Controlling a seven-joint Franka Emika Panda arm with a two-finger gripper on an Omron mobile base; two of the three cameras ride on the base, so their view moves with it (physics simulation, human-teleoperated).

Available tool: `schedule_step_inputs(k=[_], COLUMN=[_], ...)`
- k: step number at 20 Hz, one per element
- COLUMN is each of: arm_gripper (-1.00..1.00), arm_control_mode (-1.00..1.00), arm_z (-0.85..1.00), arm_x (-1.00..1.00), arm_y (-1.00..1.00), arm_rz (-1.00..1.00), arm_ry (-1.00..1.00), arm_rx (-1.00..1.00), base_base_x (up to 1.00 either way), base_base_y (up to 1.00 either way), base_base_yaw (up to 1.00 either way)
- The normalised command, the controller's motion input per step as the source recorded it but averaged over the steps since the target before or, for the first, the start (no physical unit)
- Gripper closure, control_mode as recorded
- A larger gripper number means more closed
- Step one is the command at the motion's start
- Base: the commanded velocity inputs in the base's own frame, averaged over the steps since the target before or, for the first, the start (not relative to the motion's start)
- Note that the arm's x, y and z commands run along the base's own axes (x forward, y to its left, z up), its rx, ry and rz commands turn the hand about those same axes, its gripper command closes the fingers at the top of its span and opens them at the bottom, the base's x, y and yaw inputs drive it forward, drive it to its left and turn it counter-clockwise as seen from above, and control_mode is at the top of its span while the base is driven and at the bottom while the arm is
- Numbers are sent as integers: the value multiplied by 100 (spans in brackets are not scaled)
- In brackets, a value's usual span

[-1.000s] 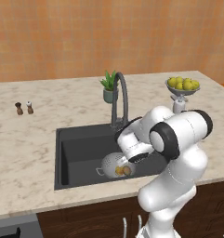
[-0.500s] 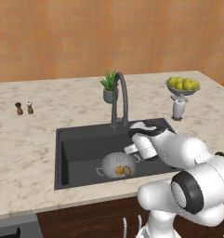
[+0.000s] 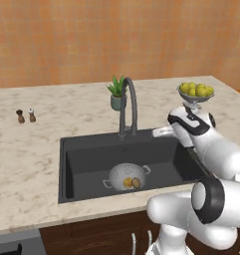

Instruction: Put the colander in the sink, put the kiwi, kiwi in the colander, and turn on the sink faucet and pour water over the colander.

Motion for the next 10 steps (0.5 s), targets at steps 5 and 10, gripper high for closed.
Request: schedule_step_inputs(k=[5, 10], arm_gripper=[-100, -100], arm_control_mode=[-100, -100], arm_z=[9, -23], arm_x=[53, 37], arm_y=[4, 20], arm_rz=[-1, -7], arm_ry=[15, 6], arm_rx=[24, 16], base_base_x=[0, 0], base_base_y=[0, 0], base_base_yaw=[0, 0])
